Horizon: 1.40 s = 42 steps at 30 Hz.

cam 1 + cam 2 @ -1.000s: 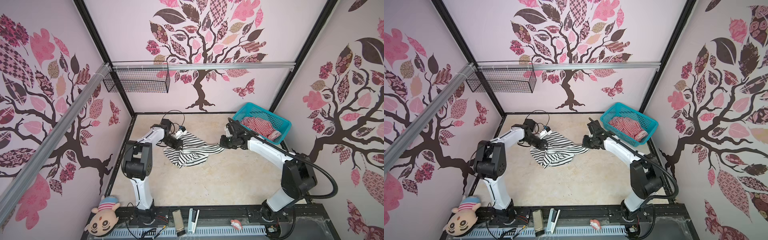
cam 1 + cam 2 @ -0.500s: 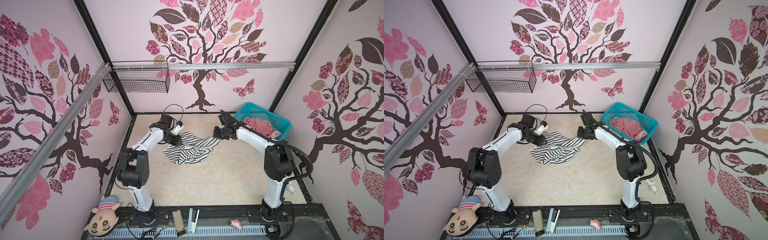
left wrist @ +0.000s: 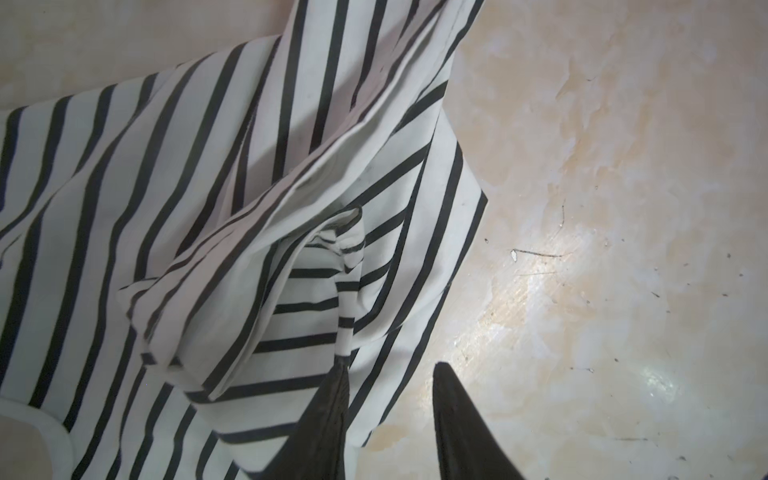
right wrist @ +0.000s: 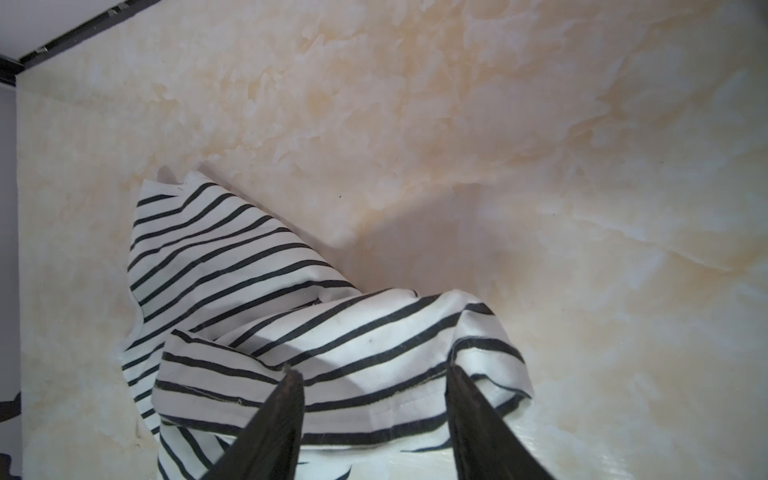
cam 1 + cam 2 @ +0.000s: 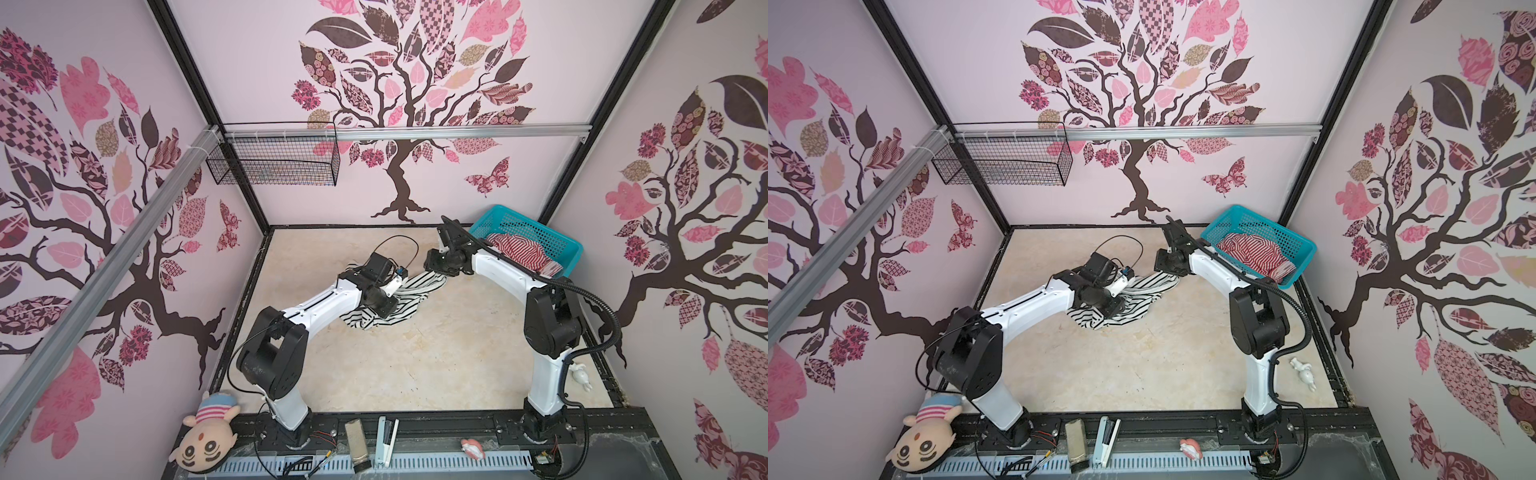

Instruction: Fold and stack the tank tops

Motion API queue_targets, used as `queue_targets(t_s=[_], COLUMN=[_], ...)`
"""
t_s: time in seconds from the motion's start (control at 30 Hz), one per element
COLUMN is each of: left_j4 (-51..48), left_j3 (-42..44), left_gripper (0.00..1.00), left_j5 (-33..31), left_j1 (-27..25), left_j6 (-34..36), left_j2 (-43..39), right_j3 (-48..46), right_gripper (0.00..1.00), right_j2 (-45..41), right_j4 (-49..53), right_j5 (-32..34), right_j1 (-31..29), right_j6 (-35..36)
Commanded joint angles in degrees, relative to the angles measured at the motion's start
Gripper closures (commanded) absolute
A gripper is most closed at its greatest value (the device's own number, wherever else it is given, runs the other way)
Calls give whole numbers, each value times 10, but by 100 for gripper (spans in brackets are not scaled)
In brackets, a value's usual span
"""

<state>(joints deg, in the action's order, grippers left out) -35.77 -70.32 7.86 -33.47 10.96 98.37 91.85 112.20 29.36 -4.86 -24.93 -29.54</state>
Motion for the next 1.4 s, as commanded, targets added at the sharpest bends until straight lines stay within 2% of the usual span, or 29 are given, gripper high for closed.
queue_targets(t_s=[0.0,0.4,1.0,1.23,1.37], left_j4=[40,52,53,62,61], left_j3=[-8,-58,-111,-119,-119], left_gripper=[62,63,62,66,75], left_j5=[-32,-116,-119,-146,-155], left_j1=[-10,-23,-23,-22,-23], left_j6=[-45,-81,-96,-100,-100], left_j2=[15,94,151,162,162], right_j3=[-15,-141,-201,-223,-230], right_gripper=[41,40,39,48,55], right_j2=[-37,-186,-226,-235,-238], right_j4=[9,-11,-26,-39,-42], right_j5=[6,34,33,25,22], right_j1=[2,2,1,1,2], right_j6=[1,-4,-9,-10,-9])
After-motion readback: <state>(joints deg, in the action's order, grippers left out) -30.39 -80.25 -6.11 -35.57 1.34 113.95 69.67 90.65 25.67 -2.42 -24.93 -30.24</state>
